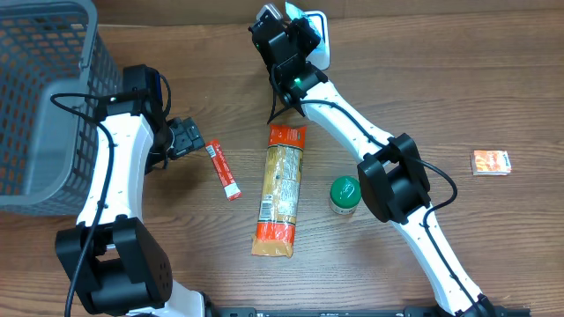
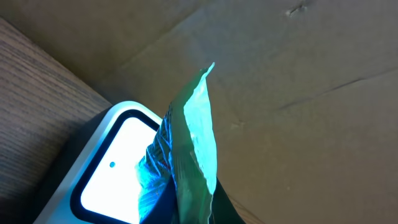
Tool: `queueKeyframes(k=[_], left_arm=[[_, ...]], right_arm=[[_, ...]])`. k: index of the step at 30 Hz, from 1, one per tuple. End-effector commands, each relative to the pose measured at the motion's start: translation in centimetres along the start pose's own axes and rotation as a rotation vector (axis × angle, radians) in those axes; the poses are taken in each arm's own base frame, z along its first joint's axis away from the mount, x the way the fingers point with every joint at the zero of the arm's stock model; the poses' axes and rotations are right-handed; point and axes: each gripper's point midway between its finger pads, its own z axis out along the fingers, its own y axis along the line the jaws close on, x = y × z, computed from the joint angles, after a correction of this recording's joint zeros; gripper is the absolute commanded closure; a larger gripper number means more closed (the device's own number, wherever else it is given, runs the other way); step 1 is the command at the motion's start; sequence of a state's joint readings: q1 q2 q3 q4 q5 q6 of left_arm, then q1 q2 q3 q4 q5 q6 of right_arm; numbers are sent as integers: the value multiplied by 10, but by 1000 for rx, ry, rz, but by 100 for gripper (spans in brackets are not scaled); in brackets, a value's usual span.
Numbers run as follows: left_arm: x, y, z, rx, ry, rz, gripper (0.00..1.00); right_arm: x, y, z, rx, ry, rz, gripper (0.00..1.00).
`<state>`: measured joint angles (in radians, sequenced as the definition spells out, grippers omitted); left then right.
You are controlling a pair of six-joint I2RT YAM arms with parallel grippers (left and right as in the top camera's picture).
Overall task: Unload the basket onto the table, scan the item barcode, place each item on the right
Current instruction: 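Hold the teal packet in front of the scanner window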
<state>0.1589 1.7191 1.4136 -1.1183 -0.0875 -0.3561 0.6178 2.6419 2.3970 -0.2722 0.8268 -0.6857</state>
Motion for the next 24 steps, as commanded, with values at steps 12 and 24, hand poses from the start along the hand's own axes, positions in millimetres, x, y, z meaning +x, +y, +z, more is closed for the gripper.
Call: queueKeyframes(k=[12, 24], left_arm=[[-4, 1, -6, 2, -23, 4, 0], [-4, 1, -6, 2, -23, 4, 0]], right_arm=[[-30, -137, -74, 106, 11, 298, 97], [82, -202, -157, -193, 381, 525, 96]])
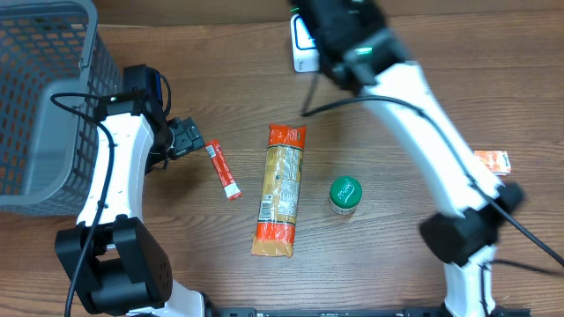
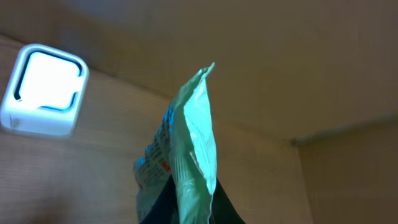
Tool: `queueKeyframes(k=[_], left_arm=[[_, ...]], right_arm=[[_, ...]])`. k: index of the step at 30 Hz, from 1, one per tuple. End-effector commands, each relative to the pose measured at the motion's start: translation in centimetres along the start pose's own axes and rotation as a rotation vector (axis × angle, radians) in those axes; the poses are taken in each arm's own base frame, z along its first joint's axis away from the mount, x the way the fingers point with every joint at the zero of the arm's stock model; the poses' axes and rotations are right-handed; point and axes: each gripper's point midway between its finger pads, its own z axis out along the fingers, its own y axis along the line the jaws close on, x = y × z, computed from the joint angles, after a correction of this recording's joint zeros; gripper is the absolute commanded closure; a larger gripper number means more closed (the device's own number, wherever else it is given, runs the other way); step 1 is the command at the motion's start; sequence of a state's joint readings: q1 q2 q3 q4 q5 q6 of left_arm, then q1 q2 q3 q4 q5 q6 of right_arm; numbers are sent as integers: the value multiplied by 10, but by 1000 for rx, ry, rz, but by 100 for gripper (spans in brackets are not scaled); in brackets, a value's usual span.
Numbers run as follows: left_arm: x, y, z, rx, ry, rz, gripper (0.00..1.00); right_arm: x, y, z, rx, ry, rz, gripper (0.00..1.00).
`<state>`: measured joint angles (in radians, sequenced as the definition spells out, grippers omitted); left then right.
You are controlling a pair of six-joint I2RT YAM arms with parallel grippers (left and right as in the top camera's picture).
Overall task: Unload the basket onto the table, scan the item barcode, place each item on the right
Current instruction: 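Hold the teal packet in front of the scanner window, then carry the teal packet to the right edge and release it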
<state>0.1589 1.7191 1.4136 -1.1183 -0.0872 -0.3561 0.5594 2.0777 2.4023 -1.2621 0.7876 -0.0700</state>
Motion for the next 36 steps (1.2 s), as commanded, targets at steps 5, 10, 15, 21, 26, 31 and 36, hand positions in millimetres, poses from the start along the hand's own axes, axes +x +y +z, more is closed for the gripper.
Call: queueKeyframes(k=[5, 10, 15, 21, 26, 31, 36], left_arm=[[-4, 1, -6, 2, -23, 5, 0], [-4, 1, -6, 2, -23, 4, 0], [-4, 1, -6, 2, -23, 4, 0], [-4, 1, -6, 2, -23, 4, 0], [-4, 1, -6, 2, -23, 4, 0], [-4, 1, -6, 2, -23, 4, 0], [-4, 1, -6, 2, -23, 4, 0]], right_arm=[[99, -6, 30, -359, 434, 170, 96], [176, -23, 57, -389, 729, 216, 96], [241, -29, 83, -365, 922, 248, 96], [301, -30, 109, -339, 1037, 297, 92], [321, -40, 119, -320, 1065, 349, 49], [313, -31, 125, -385, 1037, 435, 12], [280, 9, 116, -663, 984, 588, 7]])
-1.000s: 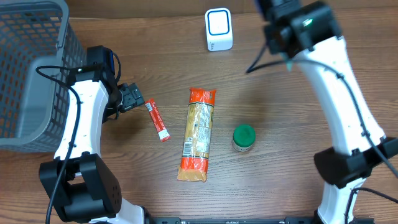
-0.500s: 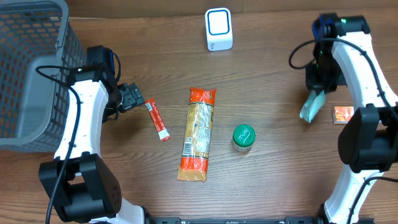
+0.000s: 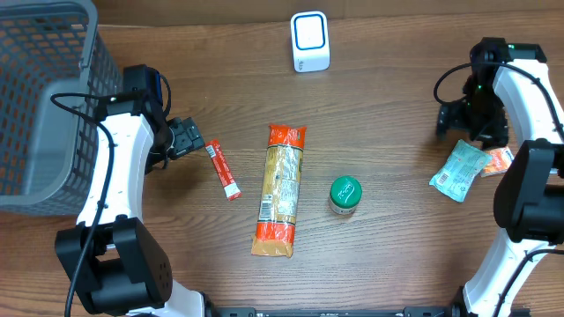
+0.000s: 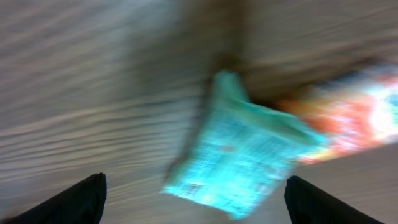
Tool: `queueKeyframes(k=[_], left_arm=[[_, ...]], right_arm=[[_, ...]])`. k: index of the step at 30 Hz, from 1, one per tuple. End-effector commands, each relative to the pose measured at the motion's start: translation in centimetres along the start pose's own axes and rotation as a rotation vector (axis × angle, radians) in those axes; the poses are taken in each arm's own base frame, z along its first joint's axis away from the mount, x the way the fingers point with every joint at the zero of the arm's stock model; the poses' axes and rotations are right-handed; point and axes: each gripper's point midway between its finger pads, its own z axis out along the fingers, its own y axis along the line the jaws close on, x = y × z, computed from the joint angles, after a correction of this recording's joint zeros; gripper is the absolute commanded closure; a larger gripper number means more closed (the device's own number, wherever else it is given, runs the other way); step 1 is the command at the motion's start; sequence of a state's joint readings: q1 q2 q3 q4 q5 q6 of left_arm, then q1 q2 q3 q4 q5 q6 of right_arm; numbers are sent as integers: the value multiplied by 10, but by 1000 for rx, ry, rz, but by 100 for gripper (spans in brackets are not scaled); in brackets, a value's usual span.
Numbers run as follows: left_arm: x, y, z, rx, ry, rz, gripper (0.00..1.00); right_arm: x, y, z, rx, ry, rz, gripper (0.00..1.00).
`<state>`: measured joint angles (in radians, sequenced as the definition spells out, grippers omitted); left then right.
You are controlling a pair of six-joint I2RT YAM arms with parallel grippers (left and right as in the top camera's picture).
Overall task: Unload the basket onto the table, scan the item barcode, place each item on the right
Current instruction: 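Carry the teal packet to the right edge and release it, then lower the right gripper over the green-capped jar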
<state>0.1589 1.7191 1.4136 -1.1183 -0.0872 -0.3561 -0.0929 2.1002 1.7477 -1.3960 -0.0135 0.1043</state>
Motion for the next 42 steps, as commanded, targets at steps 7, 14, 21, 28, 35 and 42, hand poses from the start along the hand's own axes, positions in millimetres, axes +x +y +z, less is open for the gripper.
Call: queueKeyframes(k=[7, 14, 21, 28, 35, 42], left_arm=[[-4, 1, -6, 2, -23, 4, 0], [-4, 1, -6, 2, -23, 4, 0], [-4, 1, -6, 2, -23, 4, 0], [-4, 1, -6, 2, -23, 4, 0], [-4, 1, -6, 2, -23, 4, 0], [-4, 1, -6, 2, -23, 4, 0]], right_arm=[[34, 90, -24, -456, 128, -70, 18], [65, 126, -55, -492, 95, -229, 32], [88, 125, -88, -215, -81, -154, 26], [102, 131, -111, 18, -311, -90, 7], [111, 165, -96, -90, -272, -125, 0], [120, 162, -63, -80, -199, -127, 0]])
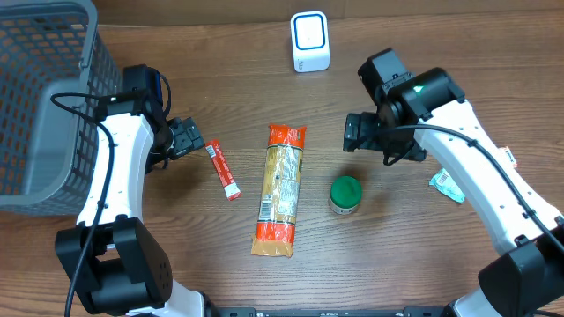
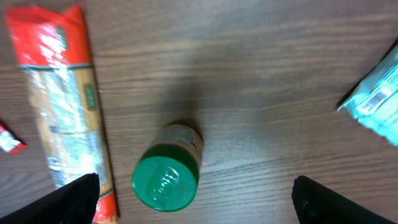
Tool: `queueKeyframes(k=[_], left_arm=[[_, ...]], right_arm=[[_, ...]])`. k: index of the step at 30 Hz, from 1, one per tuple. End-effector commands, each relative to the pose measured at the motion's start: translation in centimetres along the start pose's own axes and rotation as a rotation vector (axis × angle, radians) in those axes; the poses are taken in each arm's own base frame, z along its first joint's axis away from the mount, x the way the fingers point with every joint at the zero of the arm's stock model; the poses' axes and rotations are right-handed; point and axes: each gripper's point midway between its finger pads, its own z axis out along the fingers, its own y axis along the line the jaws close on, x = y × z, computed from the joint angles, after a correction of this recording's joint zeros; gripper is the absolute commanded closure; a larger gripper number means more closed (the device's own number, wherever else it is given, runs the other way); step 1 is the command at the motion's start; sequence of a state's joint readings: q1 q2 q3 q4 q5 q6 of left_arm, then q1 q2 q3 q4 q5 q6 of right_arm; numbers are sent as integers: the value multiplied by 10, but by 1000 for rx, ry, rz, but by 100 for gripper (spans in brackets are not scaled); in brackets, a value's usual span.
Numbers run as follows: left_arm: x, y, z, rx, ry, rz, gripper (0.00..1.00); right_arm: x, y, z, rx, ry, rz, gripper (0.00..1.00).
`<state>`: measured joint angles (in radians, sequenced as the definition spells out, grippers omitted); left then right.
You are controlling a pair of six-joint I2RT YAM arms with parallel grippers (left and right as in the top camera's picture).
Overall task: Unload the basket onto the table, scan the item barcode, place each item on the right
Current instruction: 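Lower the right gripper over the green-capped jar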
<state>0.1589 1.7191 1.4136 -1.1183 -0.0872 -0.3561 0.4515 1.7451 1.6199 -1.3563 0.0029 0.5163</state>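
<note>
The white scanner (image 1: 309,40) with its blue-rimmed window stands at the back of the table. My right gripper (image 1: 381,145) (image 2: 196,208) hangs open and empty, a little beyond the green-lidded jar (image 1: 345,195) (image 2: 166,176). The jar shows low between its fingertips (image 2: 78,198), nearer the left one. A teal packet (image 1: 445,184) (image 2: 376,96) lies flat at the right, partly under my right arm. The long orange pasta packet (image 1: 280,190) (image 2: 62,99) lies left of the jar. My left gripper (image 1: 196,141) rests open just left of a red sachet (image 1: 223,169) (image 2: 7,138), holding nothing.
A grey mesh basket (image 1: 44,106) fills the far left corner behind my left arm. An orange packet (image 1: 508,157) at the right edge is almost wholly hidden by my right arm. Bare wood lies between the scanner and the pasta packet.
My right gripper was open over the teal packet at the table's right edge. It is now further left, above the green-lidded jar. The teal packet stays where it lay. The left arm is unmoved.
My right gripper first held the teal packet close in front of the scanner, then held it away from the scanner. After that the packet lay on the table at the right beside the orange packet, with the gripper open above it. Now the empty gripper is by the jar.
</note>
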Motion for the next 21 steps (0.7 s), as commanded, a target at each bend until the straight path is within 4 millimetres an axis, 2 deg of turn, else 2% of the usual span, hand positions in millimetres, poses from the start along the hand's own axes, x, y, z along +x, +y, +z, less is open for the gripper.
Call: queueKeyframes(k=[1, 8, 16, 21], left_arm=[[-4, 1, -6, 2, -23, 4, 0], [-4, 1, -6, 2, -23, 4, 0], [-4, 1, -6, 2, -23, 5, 0], [-4, 1, -6, 2, -23, 4, 0]], right_arm=[[10, -3, 14, 3, 41, 17, 0], [30, -1, 47, 2, 95, 15, 0], [39, 28, 67, -63, 61, -34, 0], [41, 41, 71, -71, 29, -48, 0]])
